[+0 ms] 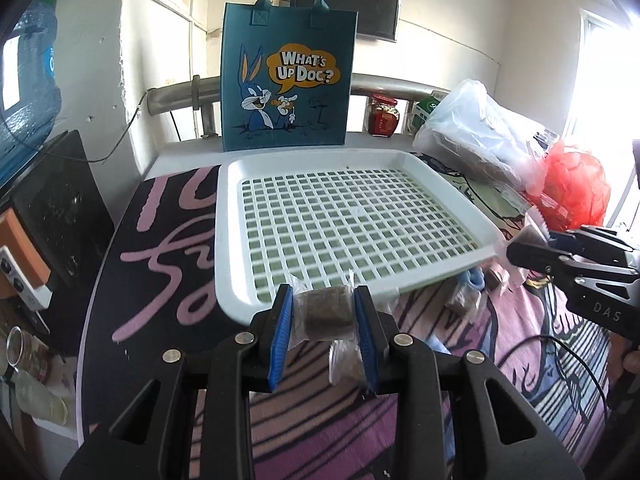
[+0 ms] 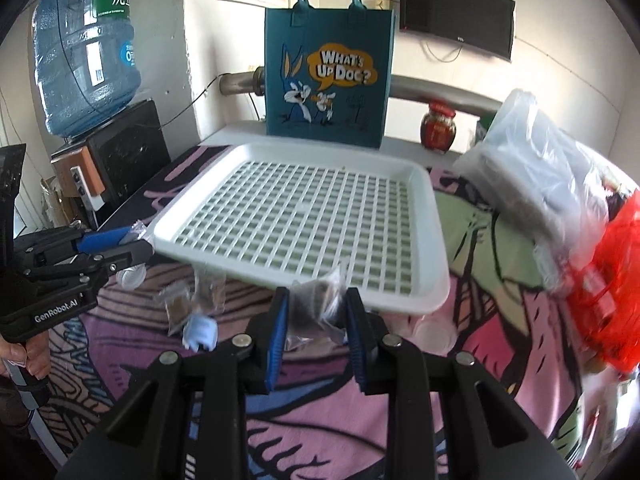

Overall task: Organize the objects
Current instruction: 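Lift the left tool's bag over the grid tray while the right tool carries its bag there, then open the left tool over the tray while the right tool releases its bag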

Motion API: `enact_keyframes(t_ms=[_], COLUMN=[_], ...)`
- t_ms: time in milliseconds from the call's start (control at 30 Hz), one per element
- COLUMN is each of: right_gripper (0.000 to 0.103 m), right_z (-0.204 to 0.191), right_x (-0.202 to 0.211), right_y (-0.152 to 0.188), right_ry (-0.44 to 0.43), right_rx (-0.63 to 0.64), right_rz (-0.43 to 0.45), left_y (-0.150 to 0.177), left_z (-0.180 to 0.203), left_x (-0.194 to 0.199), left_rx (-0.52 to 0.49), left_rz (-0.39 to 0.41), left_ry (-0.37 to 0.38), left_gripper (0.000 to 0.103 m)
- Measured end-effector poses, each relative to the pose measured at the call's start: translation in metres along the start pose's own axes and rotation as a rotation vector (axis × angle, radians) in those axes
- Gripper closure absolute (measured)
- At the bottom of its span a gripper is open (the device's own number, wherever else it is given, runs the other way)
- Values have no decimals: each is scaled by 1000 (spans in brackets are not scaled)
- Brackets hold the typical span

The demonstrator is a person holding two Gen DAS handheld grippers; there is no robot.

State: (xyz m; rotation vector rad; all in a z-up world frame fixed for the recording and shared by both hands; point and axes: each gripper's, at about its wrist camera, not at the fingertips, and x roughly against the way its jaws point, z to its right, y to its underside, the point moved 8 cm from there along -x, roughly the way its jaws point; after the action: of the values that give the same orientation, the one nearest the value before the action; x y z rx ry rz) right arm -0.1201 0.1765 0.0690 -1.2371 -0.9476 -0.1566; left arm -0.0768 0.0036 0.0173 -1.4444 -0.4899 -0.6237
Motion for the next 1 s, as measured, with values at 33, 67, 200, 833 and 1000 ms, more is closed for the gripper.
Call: enact_keyframes(t_ms=[33,67,200,833,1000], right_gripper=[76,76,76,76,76], right_z=[1,1,3,21,26], right_x=[-1,-2,-6,-75,-99], right_y=[-4,-7,-19,-29,-23], right_ry=[12,19,54,31,-3], right_rx=[4,6,15,-52,-92], right_rz=[2,3,12,-73,-129], left_y=[-3,-6,-15,-25,-20], left_z=[-1,-1,-3,-12,-14], left_x=[-3,-5,-16,-86,-102], left_rx=[1,1,3,30,44], left_rz=[-2,-4,-8,-82,-117], left_ry=[-3,-5,-16,-65,-66], left_gripper=[73,73,73,73,70])
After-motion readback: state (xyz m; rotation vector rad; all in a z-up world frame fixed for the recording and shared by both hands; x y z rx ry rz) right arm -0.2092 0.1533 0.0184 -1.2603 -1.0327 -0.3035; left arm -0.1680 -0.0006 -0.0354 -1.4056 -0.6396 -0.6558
